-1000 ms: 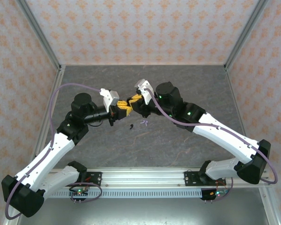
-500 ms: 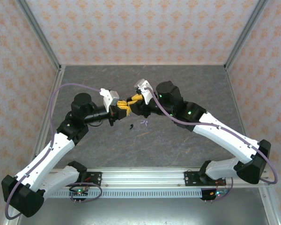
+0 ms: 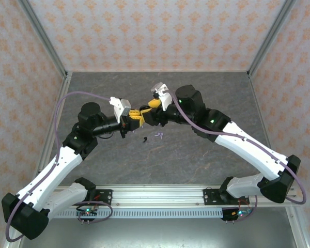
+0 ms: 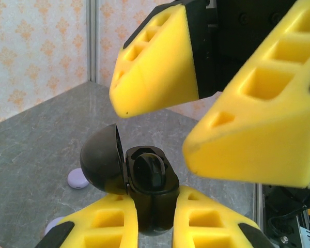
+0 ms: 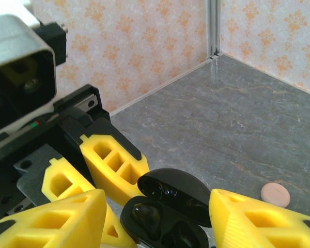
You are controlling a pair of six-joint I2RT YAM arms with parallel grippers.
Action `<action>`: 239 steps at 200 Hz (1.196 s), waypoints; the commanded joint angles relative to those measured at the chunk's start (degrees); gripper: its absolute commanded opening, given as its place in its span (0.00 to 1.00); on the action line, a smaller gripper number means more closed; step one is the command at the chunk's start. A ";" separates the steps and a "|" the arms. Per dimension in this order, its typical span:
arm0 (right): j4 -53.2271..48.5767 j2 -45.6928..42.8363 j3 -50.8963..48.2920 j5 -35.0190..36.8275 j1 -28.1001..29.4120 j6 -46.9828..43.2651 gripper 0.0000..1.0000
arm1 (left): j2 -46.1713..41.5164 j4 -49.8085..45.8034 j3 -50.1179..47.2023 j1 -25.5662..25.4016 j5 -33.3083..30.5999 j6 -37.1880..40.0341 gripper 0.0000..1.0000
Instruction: Insert the wireless bluetooth earbuds into the charging case
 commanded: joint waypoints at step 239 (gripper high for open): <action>-2.55 22.83 -7.16 4.33 -5.20 23.18 0.51 | -11.61 1.11 -3.30 -1.08 -8.17 7.18 0.00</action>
